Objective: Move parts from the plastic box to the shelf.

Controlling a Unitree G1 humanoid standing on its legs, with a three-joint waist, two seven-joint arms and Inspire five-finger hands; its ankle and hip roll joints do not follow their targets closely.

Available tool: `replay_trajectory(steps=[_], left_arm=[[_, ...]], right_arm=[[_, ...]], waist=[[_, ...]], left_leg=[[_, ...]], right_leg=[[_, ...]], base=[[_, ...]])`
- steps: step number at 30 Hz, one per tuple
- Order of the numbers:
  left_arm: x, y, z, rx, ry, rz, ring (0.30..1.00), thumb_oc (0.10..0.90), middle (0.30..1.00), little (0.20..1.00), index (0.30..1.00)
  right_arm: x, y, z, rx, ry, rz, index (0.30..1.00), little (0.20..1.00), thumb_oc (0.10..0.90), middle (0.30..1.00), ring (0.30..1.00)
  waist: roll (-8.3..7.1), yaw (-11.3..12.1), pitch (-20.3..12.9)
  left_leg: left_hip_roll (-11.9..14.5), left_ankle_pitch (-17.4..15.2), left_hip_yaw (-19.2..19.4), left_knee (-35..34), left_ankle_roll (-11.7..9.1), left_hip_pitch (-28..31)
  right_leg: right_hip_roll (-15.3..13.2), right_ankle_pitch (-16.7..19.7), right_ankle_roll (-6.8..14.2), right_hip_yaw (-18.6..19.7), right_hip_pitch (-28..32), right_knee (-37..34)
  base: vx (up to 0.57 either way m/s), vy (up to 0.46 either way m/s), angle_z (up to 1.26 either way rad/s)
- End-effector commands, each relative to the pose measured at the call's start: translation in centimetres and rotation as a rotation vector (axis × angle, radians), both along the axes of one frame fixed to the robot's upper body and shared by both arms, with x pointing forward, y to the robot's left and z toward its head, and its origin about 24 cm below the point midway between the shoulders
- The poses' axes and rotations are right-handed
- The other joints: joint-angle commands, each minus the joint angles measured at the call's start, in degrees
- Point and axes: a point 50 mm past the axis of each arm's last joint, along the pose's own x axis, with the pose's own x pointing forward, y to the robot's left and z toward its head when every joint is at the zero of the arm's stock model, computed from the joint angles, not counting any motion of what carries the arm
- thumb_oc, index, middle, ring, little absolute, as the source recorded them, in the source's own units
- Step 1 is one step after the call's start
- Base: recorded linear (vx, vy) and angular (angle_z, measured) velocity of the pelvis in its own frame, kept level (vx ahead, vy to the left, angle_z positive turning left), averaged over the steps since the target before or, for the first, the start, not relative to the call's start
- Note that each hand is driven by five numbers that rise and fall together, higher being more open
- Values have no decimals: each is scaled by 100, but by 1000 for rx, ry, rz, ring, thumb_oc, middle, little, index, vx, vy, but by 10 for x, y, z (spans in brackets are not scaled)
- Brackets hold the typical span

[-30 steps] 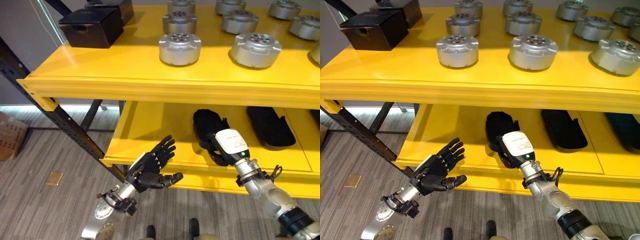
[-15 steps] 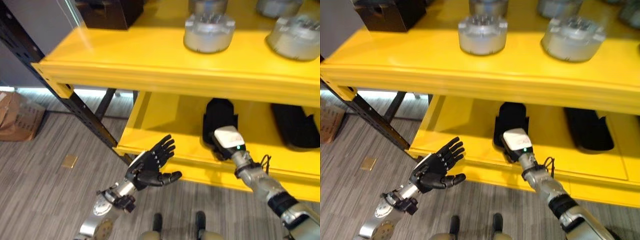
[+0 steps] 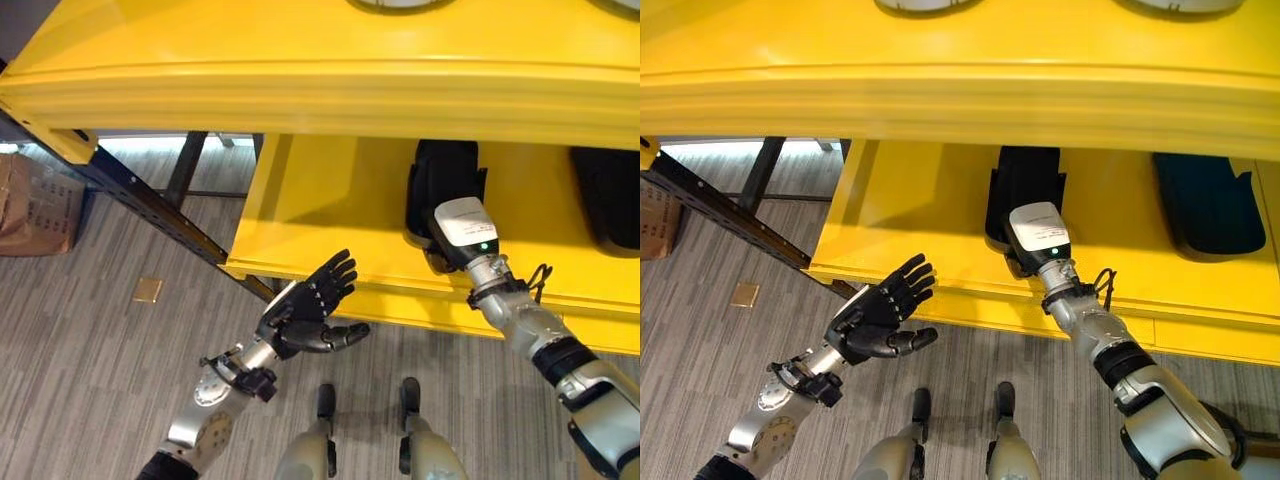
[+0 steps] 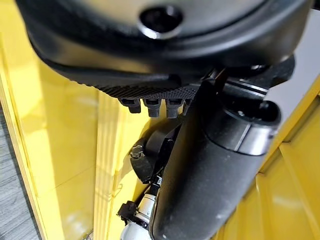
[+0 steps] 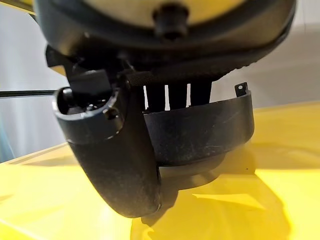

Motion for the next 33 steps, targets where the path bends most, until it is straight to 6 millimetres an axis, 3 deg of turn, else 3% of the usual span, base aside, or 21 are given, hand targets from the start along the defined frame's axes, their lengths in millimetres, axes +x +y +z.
replay_trajectory(steps=[1,11,33], left_arm=[[9,-14,52,-97,-250,-67,1000,900,1000,1000,1000],[6,-15,51,-80,-237,-79,1000,900,1000,1000,1000],[3,-11,50,-52,-232,-72,1000,900,1000,1000,1000]], right_arm=[[20,-31,32,-57,-57,-181,300,300,400,300,300],[15,-51,29,-109,-59,-238,300,300,400,300,300],[15,-72,72,-249,-166,-243,300,300,400,300,300]], waist=[[-199,353,41],[-226,348,60],[-244,308,81]], left_leg=[[-165,-366,172,309,220,-33],[-140,-371,230,344,208,16],[-48,-342,277,368,126,54]], right_leg=[[-495,-619,197,-180,42,644],[-496,-611,210,-183,126,620],[-432,-619,192,-139,181,573]], base=[[0,0,0],[2,-12,1],[-3,-20,0]])
